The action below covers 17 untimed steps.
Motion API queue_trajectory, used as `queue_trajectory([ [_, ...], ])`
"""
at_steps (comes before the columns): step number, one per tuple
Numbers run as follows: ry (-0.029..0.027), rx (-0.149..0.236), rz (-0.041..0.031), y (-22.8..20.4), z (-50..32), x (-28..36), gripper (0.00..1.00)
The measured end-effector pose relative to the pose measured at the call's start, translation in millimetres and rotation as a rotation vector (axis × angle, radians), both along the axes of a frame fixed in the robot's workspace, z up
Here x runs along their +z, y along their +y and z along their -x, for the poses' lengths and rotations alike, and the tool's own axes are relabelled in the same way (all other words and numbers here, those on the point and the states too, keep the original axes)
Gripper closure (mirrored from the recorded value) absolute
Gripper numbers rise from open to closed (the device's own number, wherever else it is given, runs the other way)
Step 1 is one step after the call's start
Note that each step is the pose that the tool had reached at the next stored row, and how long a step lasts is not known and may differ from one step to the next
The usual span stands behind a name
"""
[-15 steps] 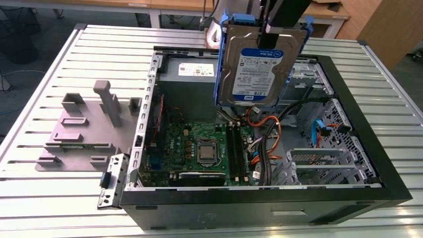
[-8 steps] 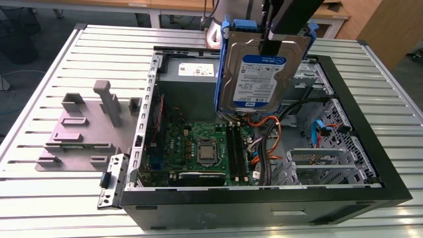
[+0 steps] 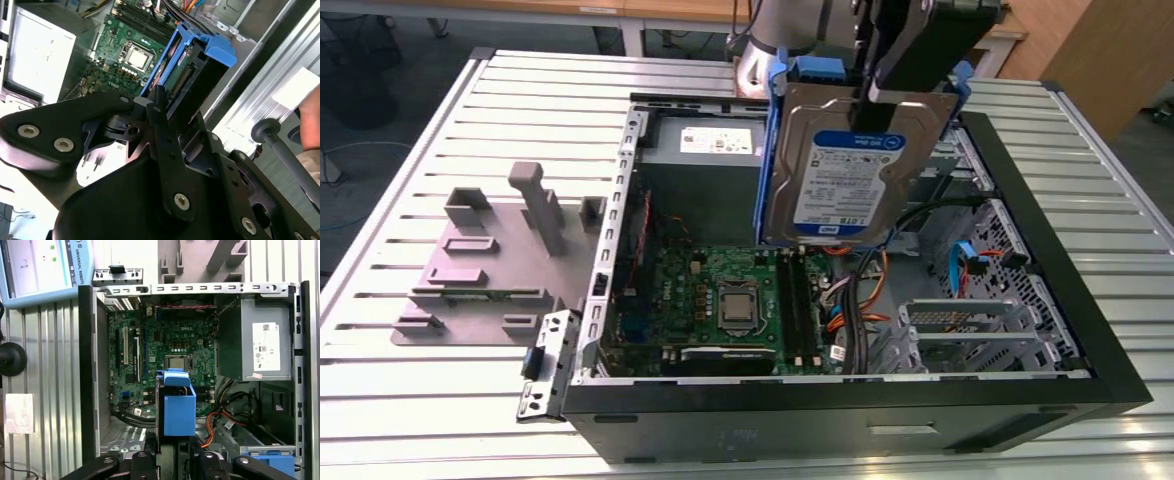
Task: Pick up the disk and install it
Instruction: 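Pick up the disk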
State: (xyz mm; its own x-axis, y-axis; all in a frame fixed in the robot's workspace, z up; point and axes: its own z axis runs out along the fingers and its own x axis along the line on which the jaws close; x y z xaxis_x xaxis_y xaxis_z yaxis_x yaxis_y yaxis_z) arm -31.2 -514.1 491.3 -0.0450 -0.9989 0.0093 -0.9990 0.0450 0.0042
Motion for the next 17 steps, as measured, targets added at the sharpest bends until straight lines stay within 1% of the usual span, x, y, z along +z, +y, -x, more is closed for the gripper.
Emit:
queue_trajectory([
  [7, 0.0000, 0.000, 0.0001, -20.0, 0.0, -0.1, 0.65],
  [11, 0.0000, 0.000, 0.0001, -30.1, 0.0, -0.1, 0.65],
  [14, 0.0000, 0.000, 0.0000, -35.5, 0.0, -0.1, 0.65],
  [17, 0.0000, 0.000, 0.0000, -38.1, 0.1, -0.1, 0.65],
])
